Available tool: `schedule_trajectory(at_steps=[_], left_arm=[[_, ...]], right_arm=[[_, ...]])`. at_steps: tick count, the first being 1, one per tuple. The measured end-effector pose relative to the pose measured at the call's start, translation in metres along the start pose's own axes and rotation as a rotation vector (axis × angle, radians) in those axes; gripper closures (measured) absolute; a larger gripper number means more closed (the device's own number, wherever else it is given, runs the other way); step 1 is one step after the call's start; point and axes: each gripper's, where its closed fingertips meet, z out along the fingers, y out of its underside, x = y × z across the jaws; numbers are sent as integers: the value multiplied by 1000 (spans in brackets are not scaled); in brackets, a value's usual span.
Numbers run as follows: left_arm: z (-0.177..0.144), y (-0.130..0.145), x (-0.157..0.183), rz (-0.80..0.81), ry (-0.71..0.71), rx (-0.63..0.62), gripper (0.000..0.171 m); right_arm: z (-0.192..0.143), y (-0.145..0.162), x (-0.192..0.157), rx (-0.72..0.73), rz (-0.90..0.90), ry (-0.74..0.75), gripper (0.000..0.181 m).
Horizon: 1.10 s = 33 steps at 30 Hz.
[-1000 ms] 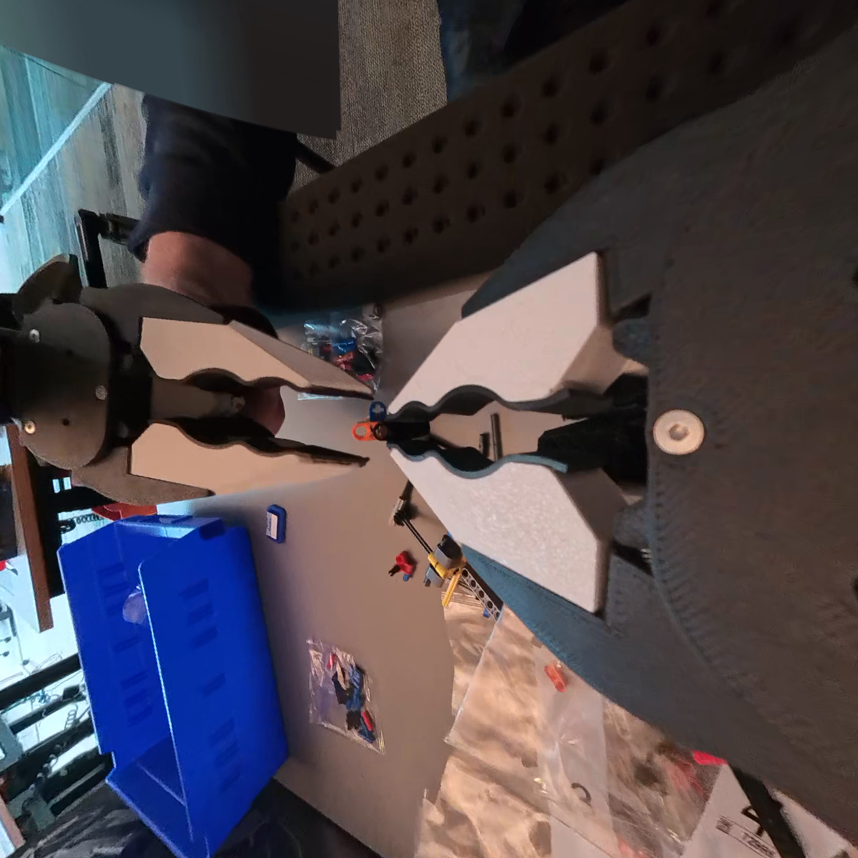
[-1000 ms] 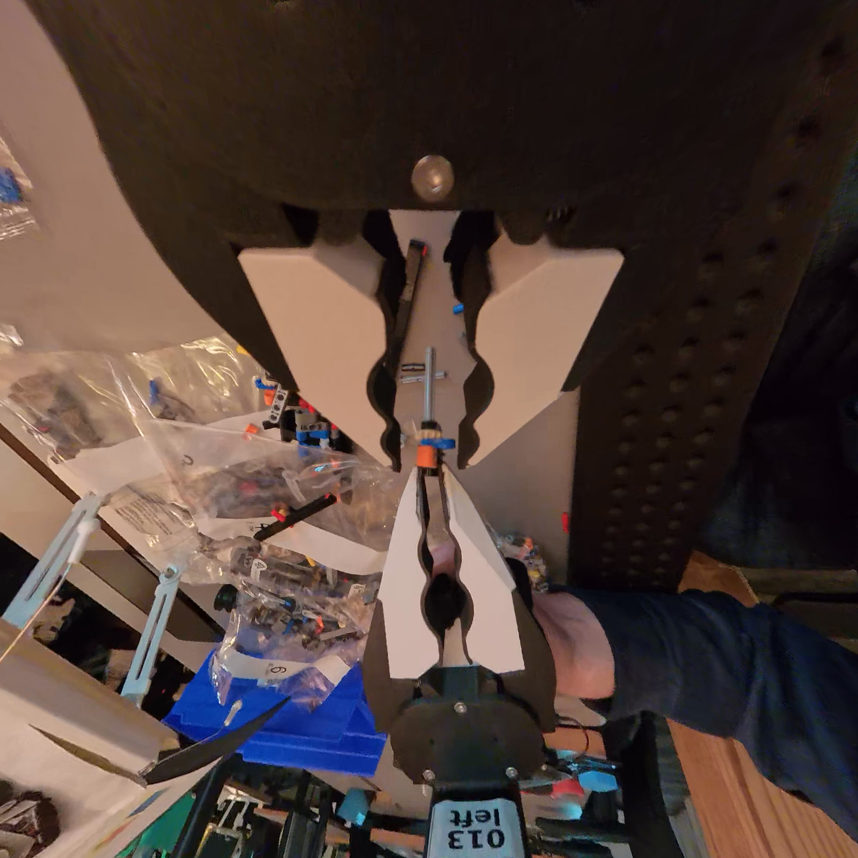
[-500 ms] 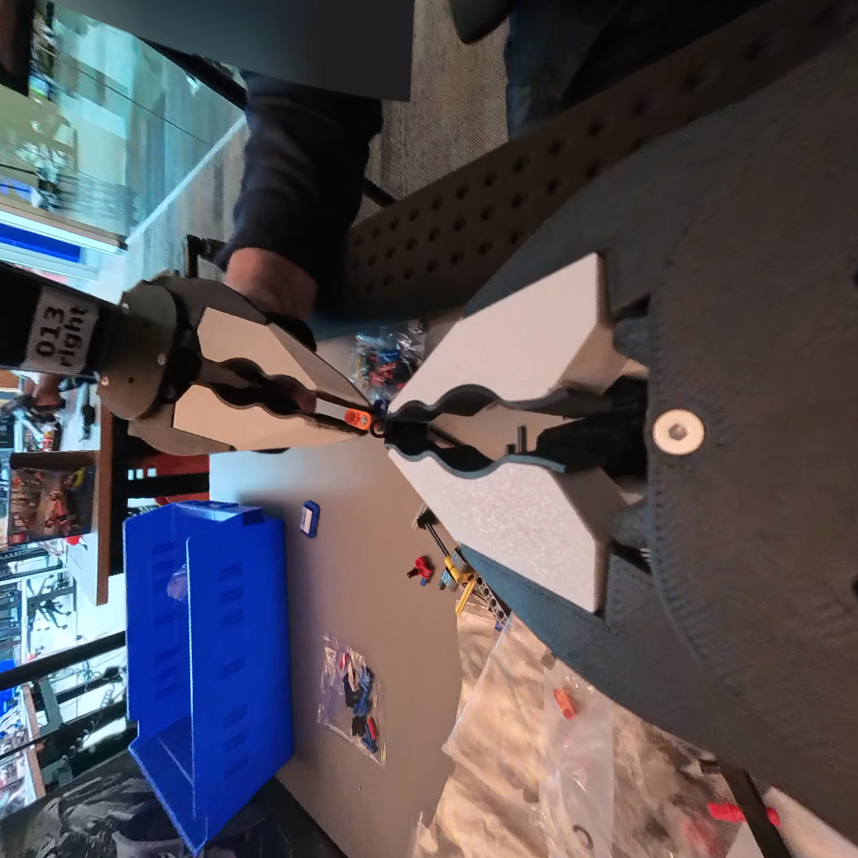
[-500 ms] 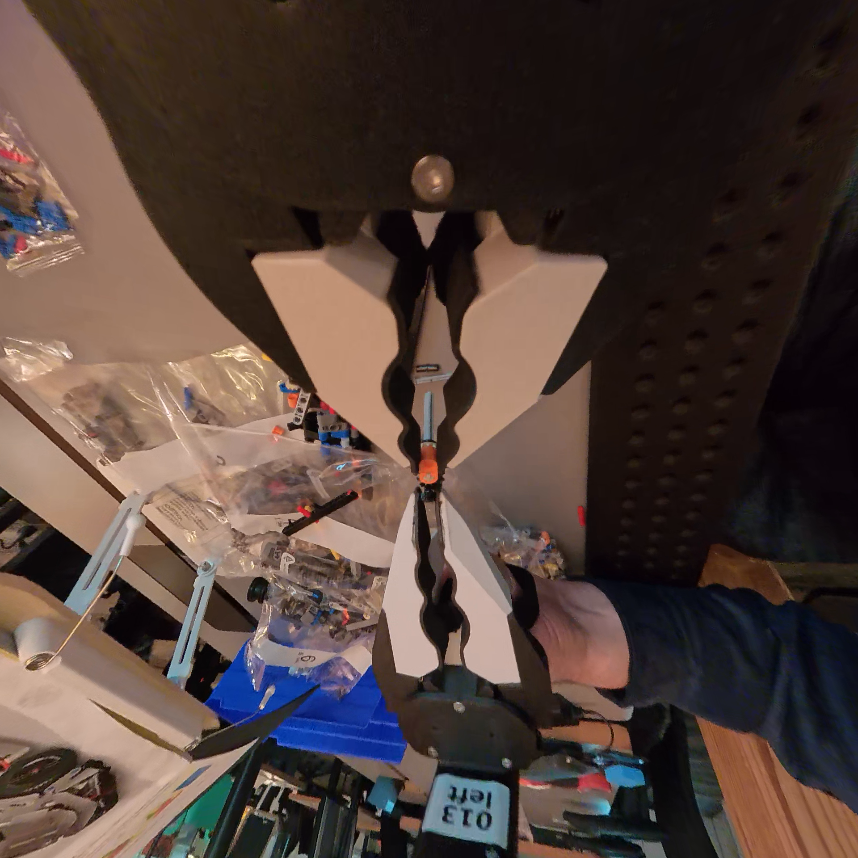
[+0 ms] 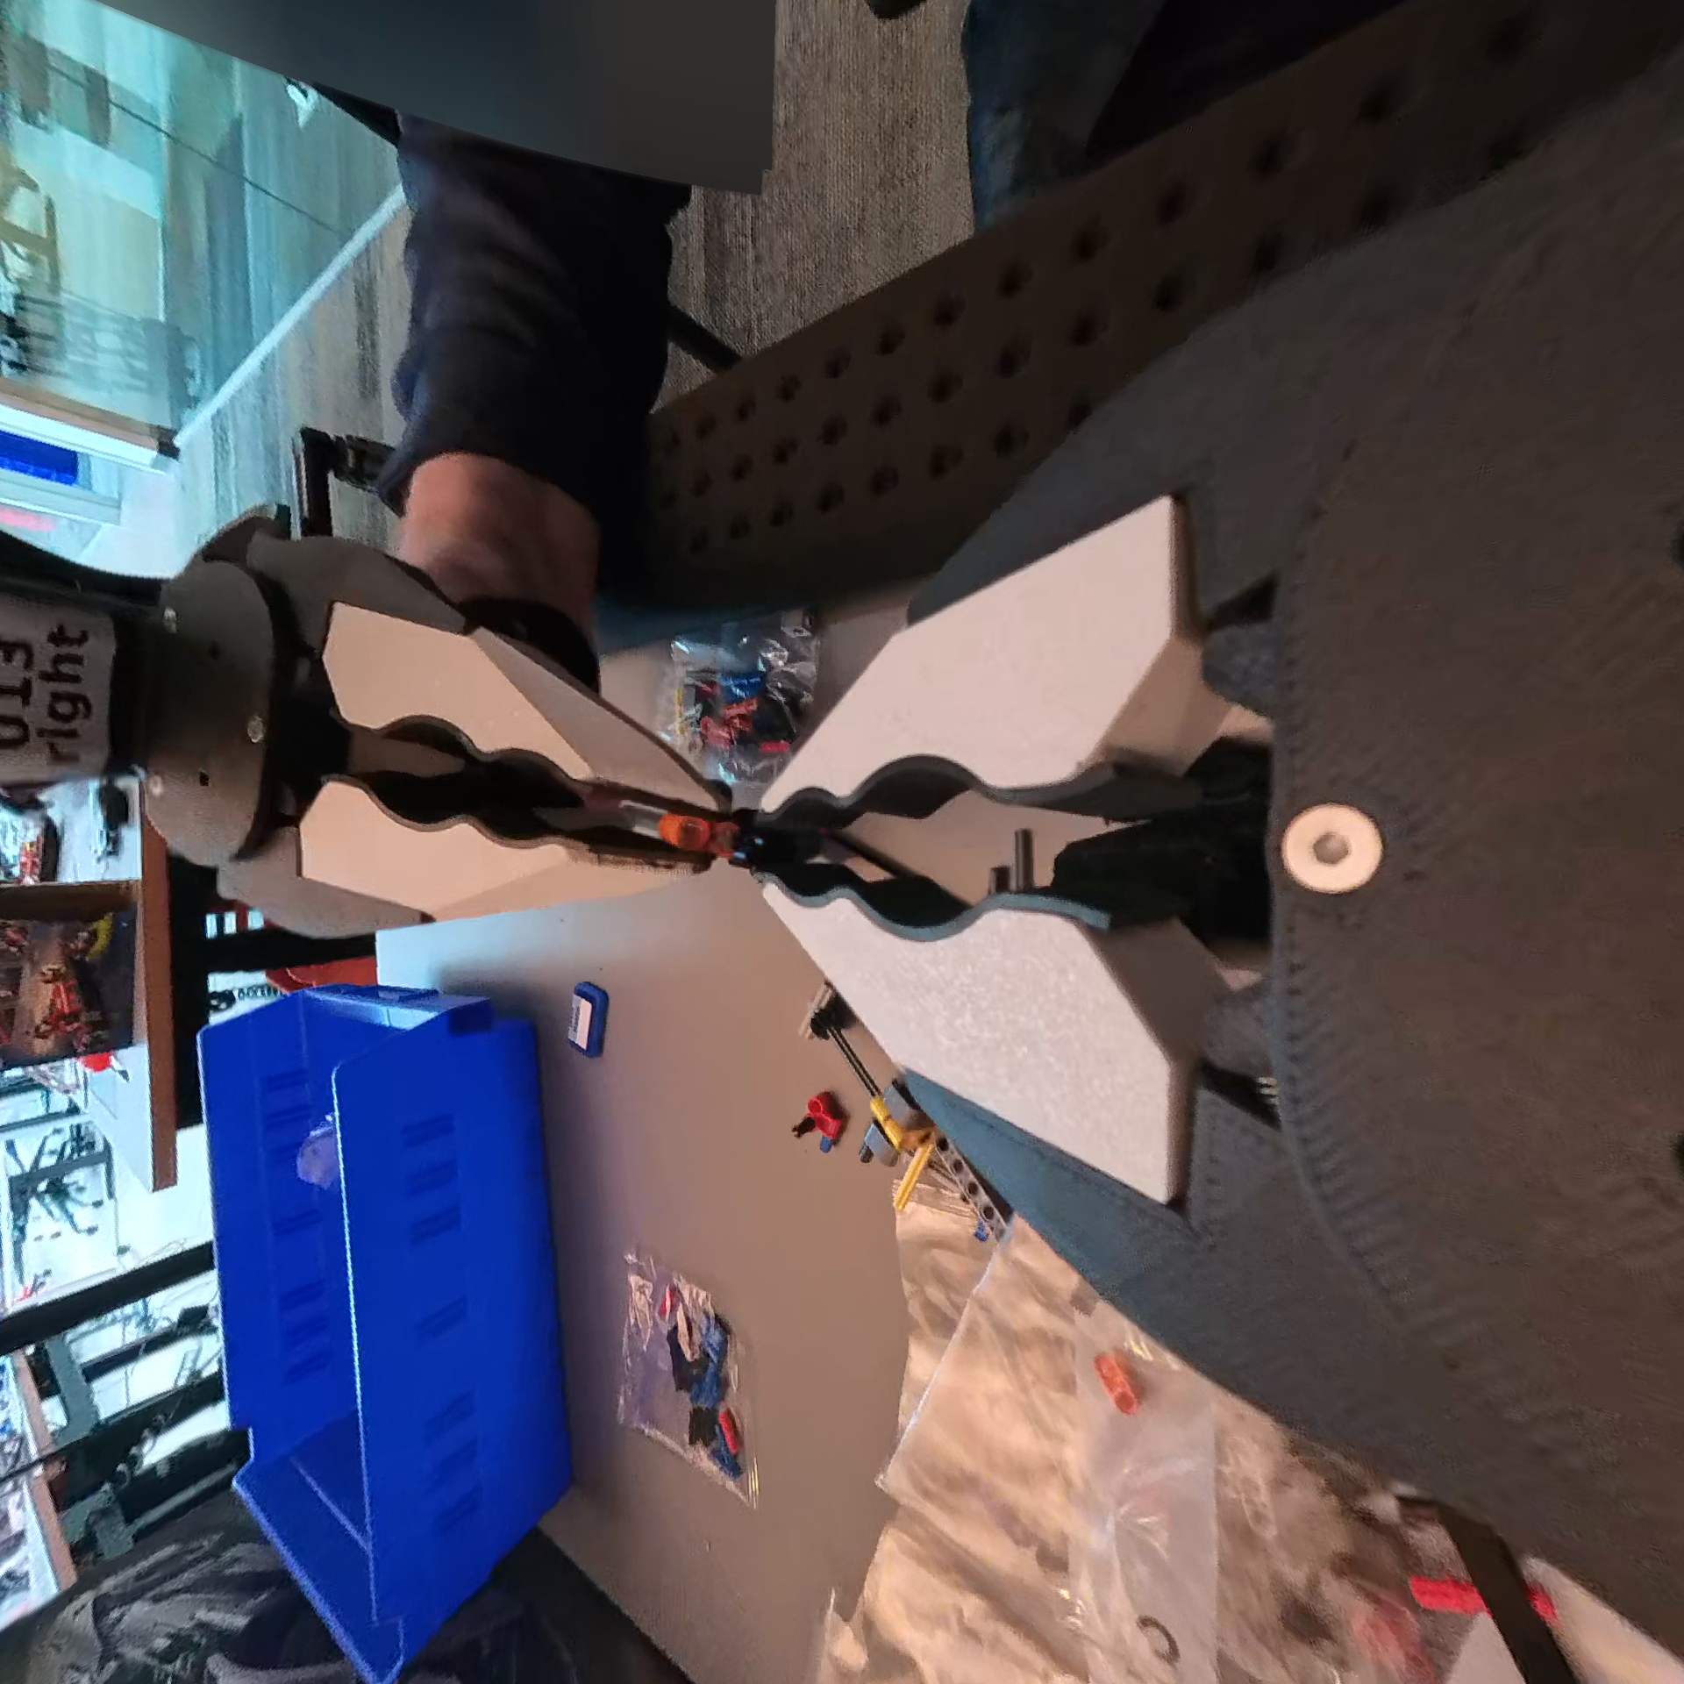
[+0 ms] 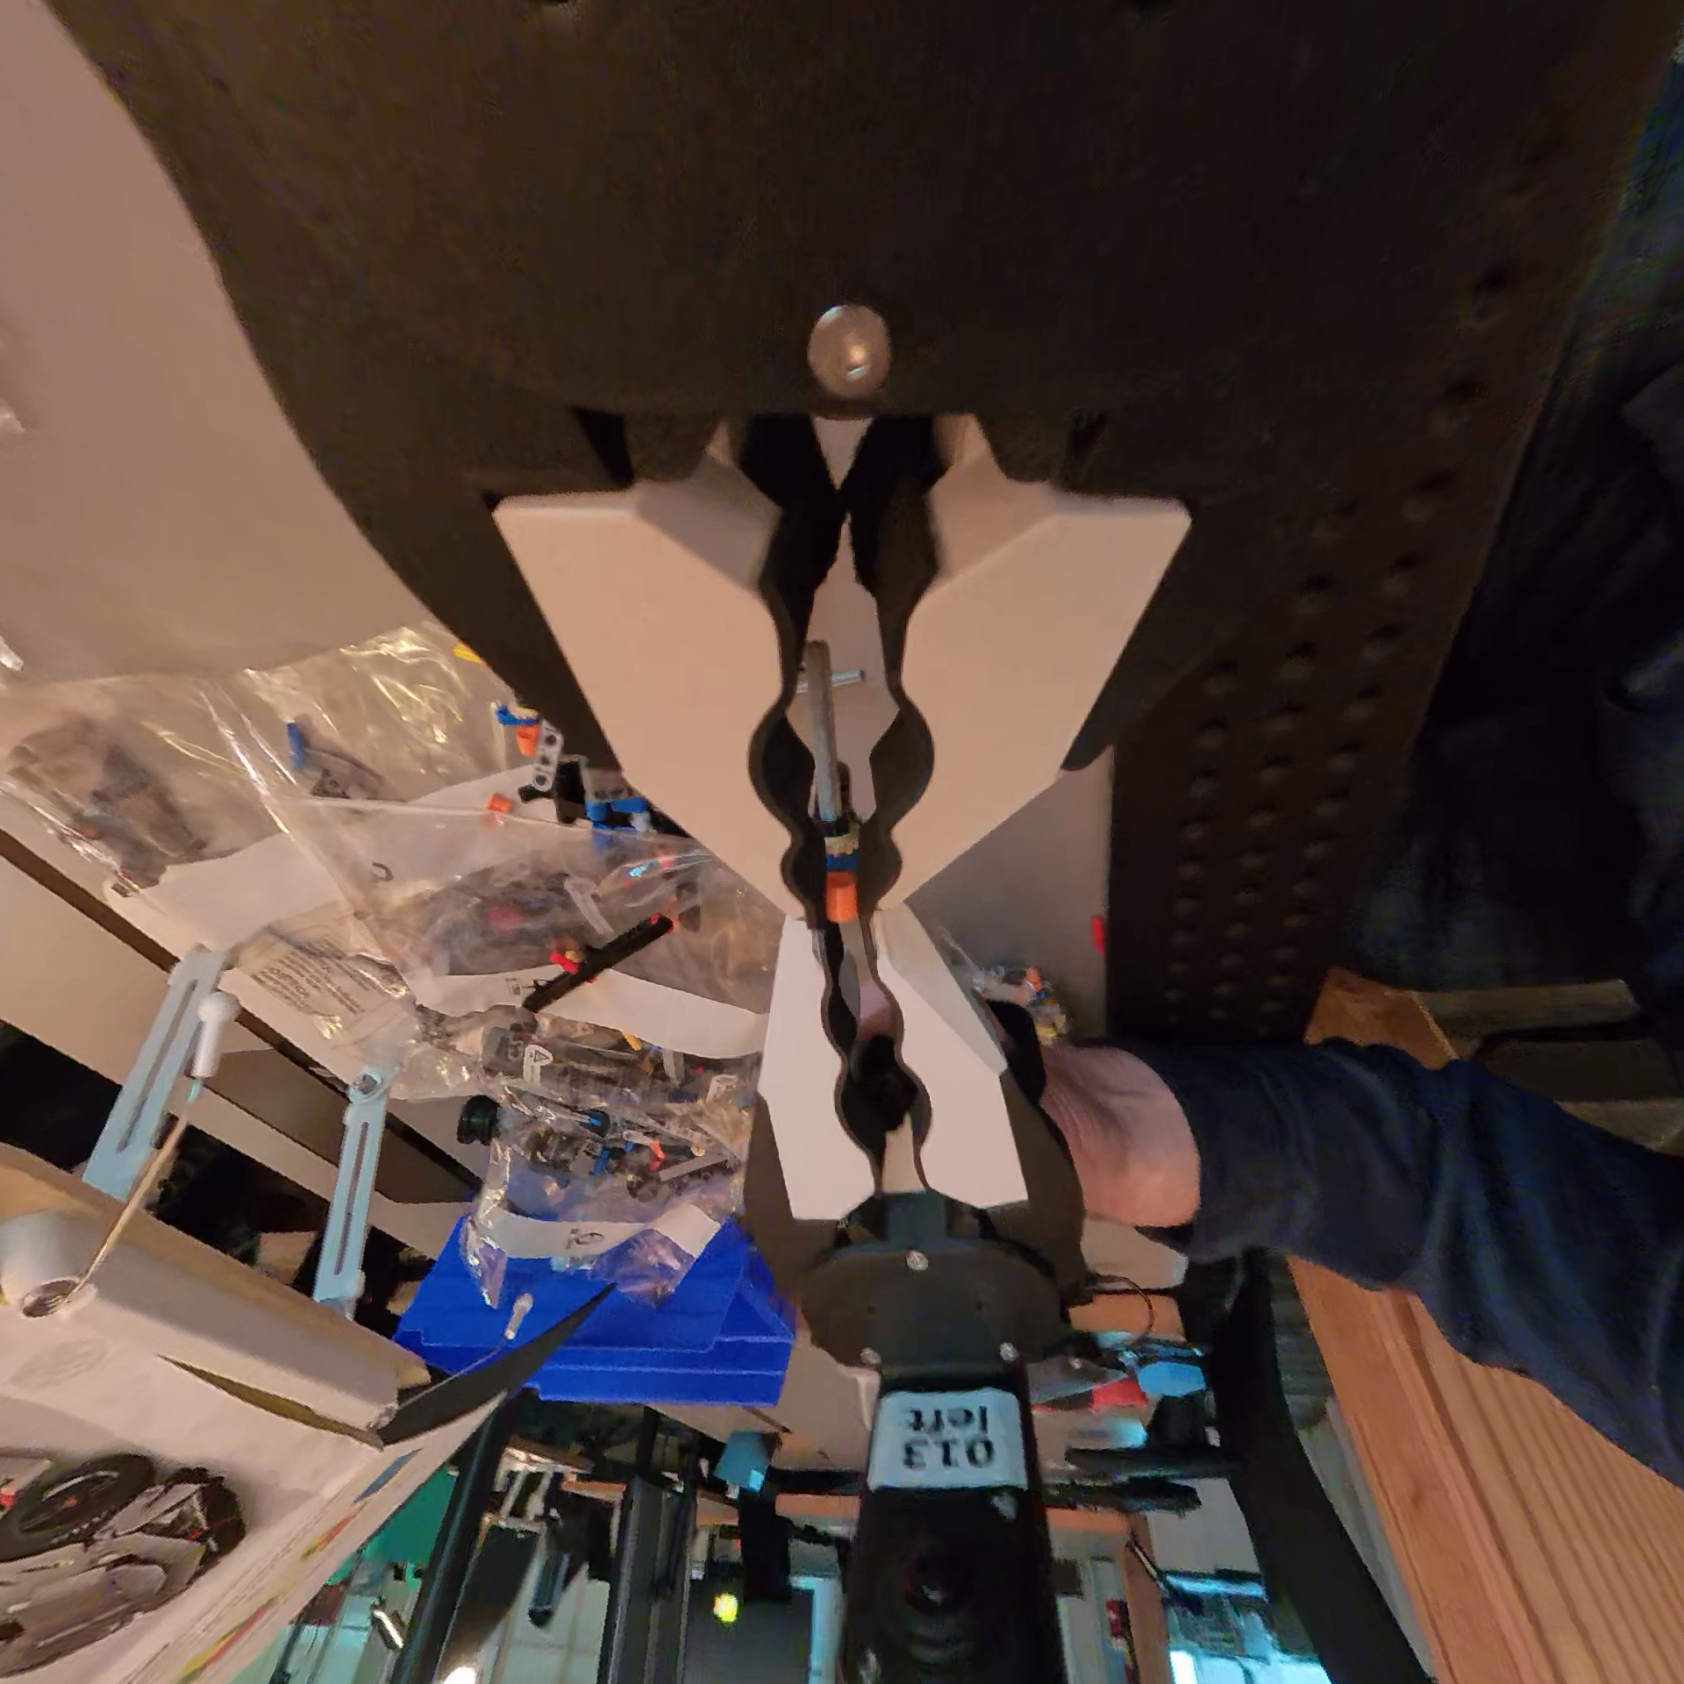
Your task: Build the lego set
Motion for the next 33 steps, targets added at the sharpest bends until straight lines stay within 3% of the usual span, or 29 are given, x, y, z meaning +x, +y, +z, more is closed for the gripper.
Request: schedule_trajectory(at_steps=[15, 24, 27, 30, 33], left_arm=[[-16, -12, -4, -57, 28, 72, 165], [-4, 11, -7, 117, -86, -114, 166], [-3, 12, -7, 145, -99, -127, 165], [0, 18, -8, 183, -112, -169, 166], [1, 14, -5, 184, -98, -150, 166]], right_arm=[[-10, -2, 0, 3, -47, 14, 177], [3, 23, 6, -113, -50, 32, 176], [7, 26, 8, -142, -74, 54, 165], [12, 37, 6, -208, -100, 54, 167], [11, 33, 5, -185, -90, 38, 173]])
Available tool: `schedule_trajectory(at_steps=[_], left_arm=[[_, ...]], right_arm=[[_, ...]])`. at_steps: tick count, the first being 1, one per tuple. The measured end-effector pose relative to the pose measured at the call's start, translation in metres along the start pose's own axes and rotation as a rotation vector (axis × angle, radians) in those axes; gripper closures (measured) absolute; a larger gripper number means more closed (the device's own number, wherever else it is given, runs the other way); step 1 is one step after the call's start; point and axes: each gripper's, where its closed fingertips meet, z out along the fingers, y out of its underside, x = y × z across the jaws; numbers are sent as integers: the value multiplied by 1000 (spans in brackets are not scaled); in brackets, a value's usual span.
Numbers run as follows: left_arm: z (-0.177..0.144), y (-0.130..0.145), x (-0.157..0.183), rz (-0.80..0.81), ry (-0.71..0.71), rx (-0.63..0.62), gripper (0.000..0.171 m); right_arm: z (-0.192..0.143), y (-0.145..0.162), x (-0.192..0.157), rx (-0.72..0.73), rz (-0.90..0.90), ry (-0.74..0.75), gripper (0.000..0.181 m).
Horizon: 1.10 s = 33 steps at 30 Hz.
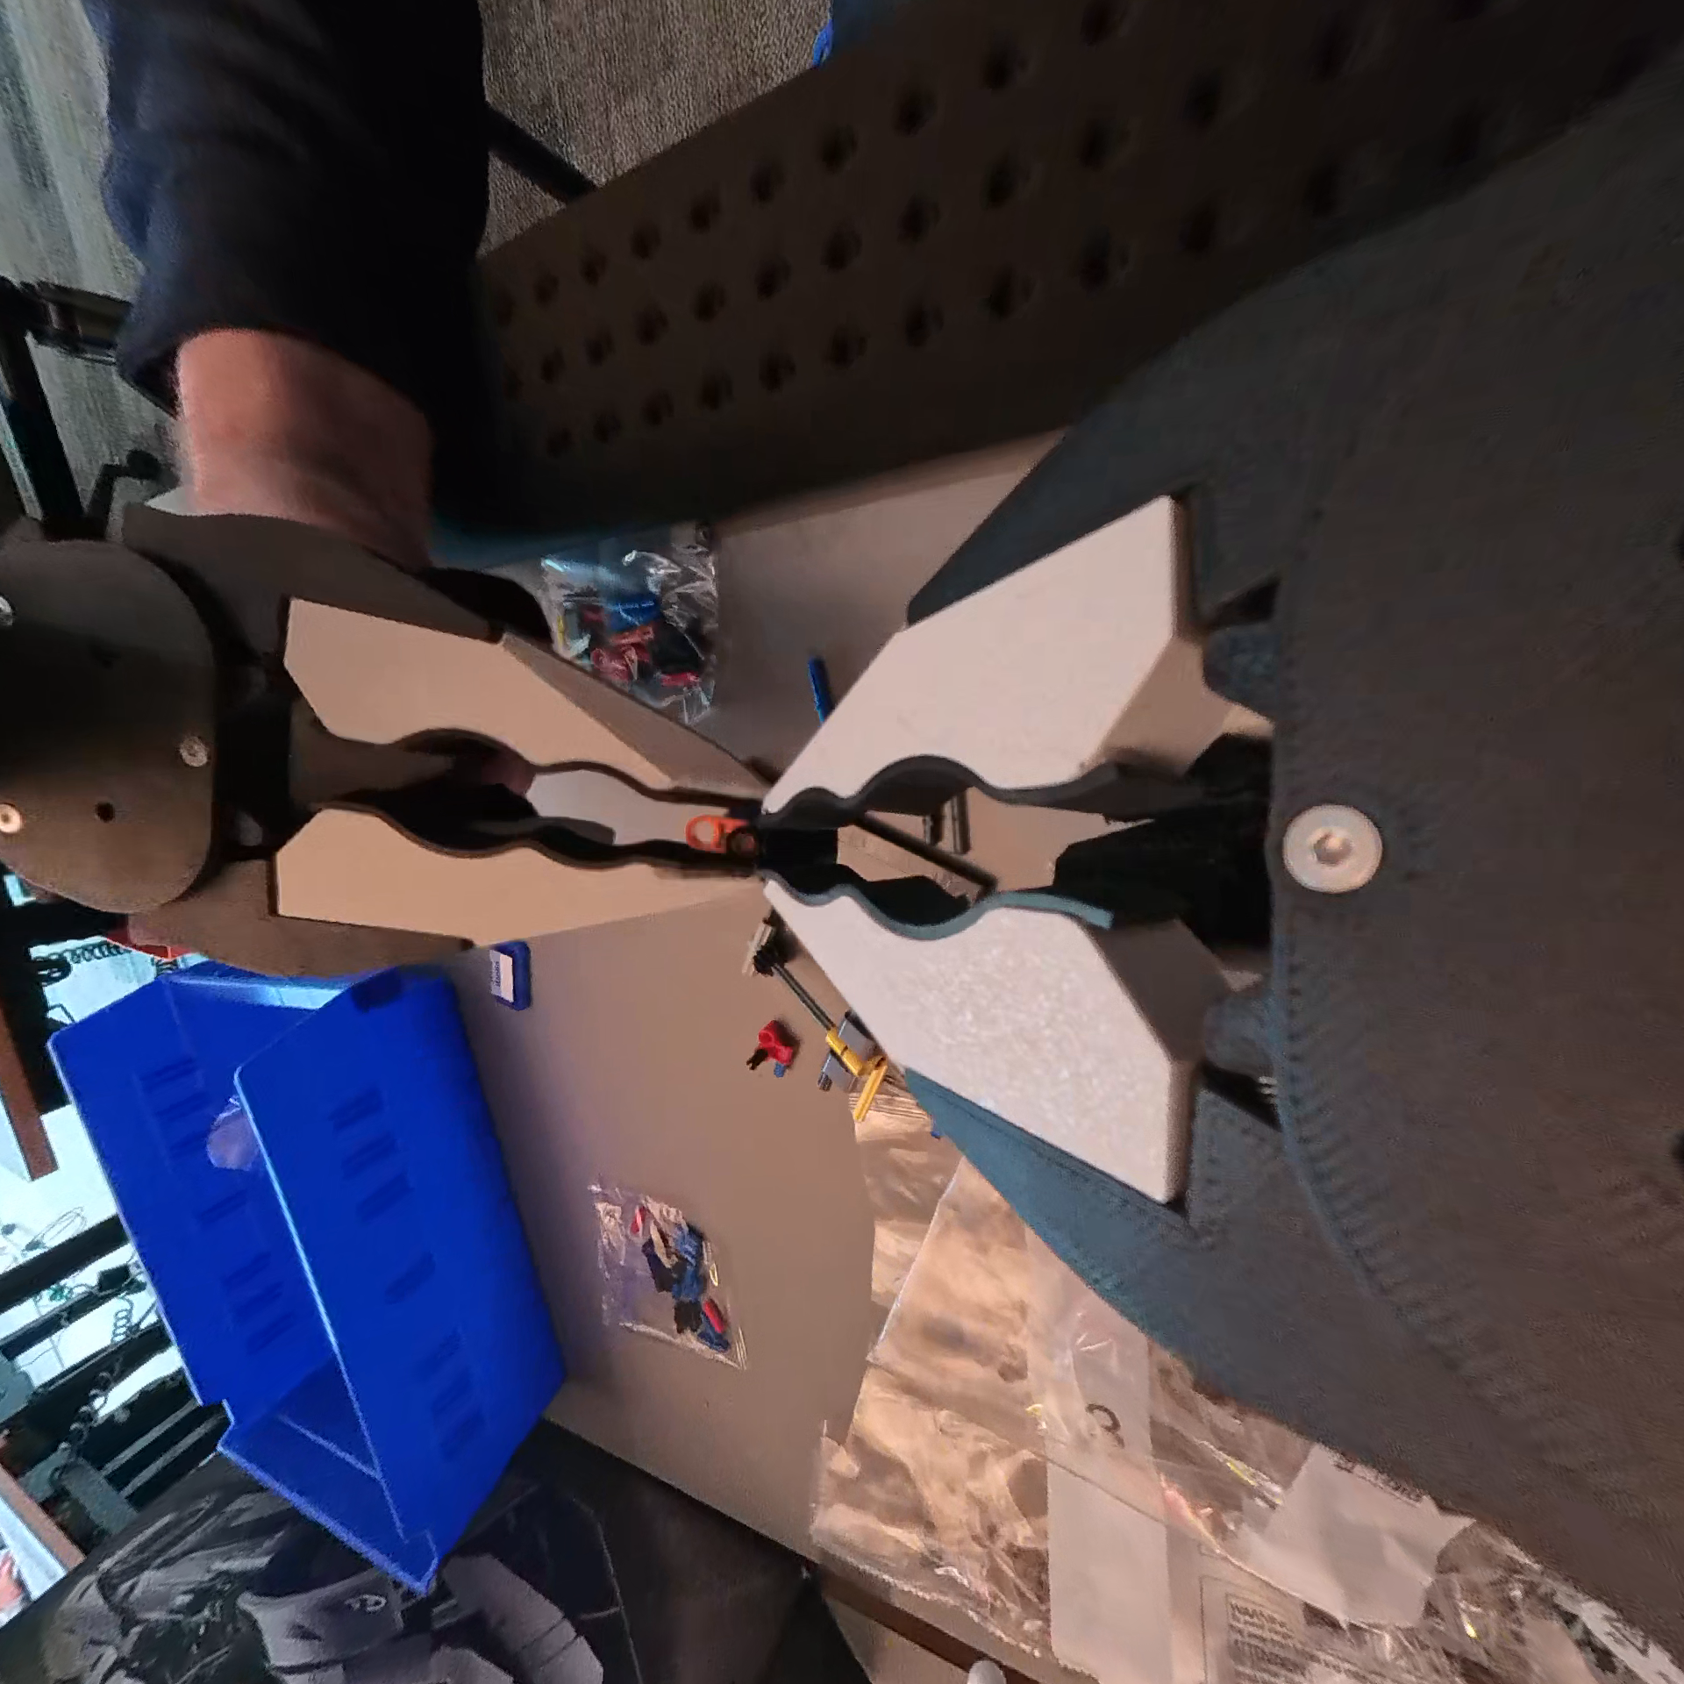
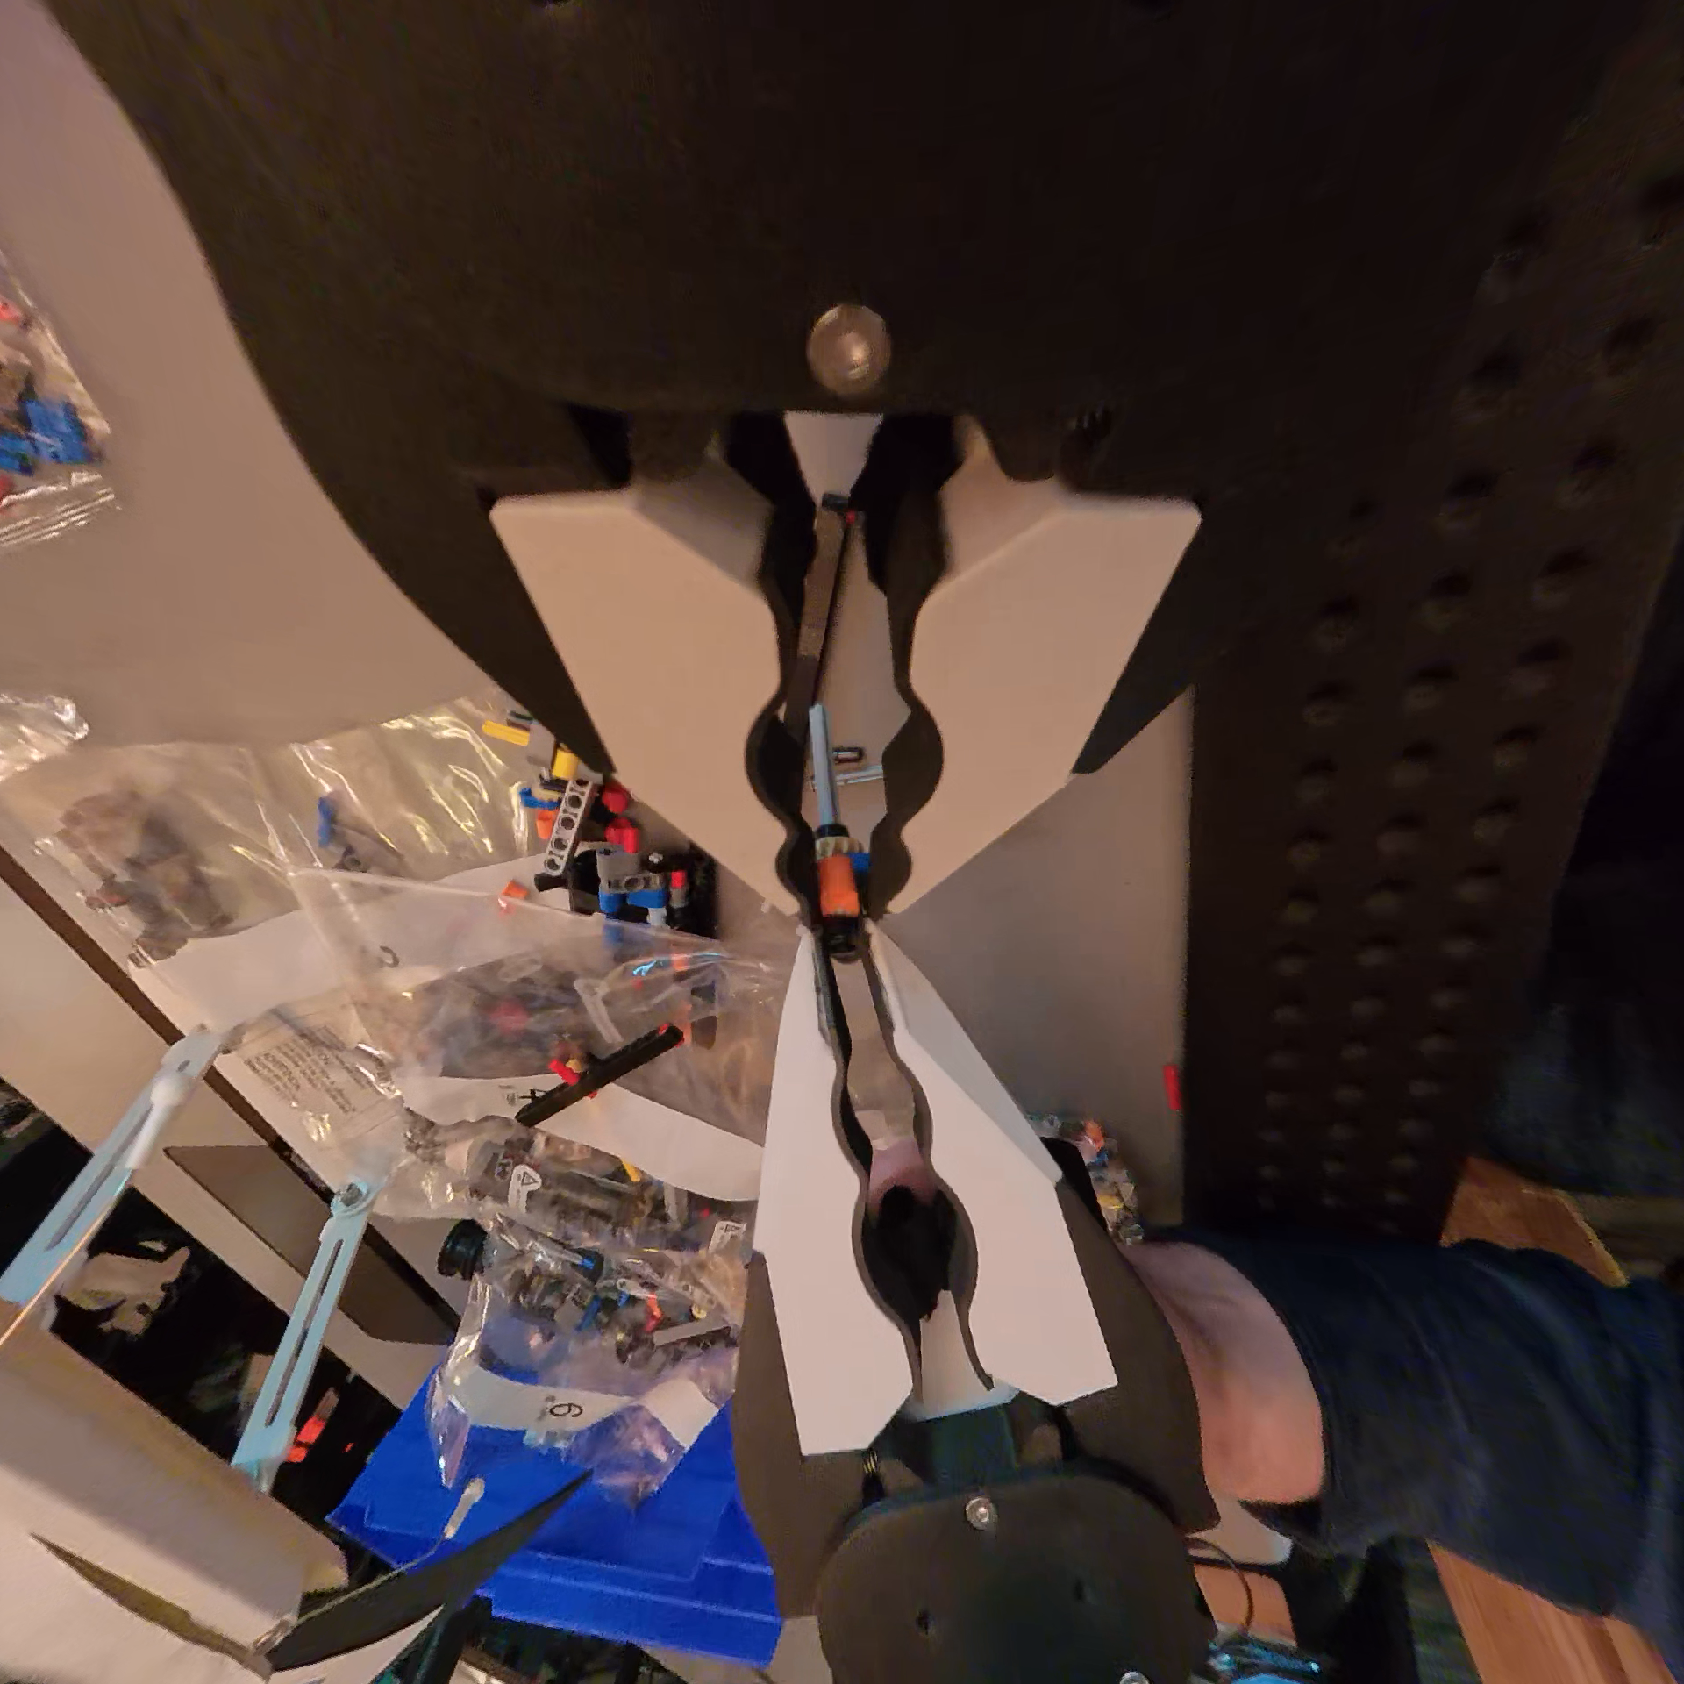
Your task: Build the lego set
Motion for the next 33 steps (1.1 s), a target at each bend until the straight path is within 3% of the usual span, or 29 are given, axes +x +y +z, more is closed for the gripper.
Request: schedule_trajectory(at_steps=[3, 6, 9, 24, 30, 33], left_arm=[[-1, -1, 0, 5, 3, 7, 165], [3, 6, -2, 12, -14, -33, 165], [-6, -9, -4, -142, 62, 111, 165], [-22, -34, -1, -354, 209, 318, 165], [-21, -32, -1, -409, 249, 326, 165], [-17, -28, -4, -406, 223, 308, 165]], right_arm=[[-1, -1, -1, 14, 55, -37, 174], [1, 5, 2, -46, 14, 21, 175], [-10, -13, 5, 72, 66, 2, 176], [-29, -40, -4, 233, 54, -23, 176], [-22, -37, -11, 179, -50, 11, 176], [-20, -31, -4, 155, -20, 24, 176]])
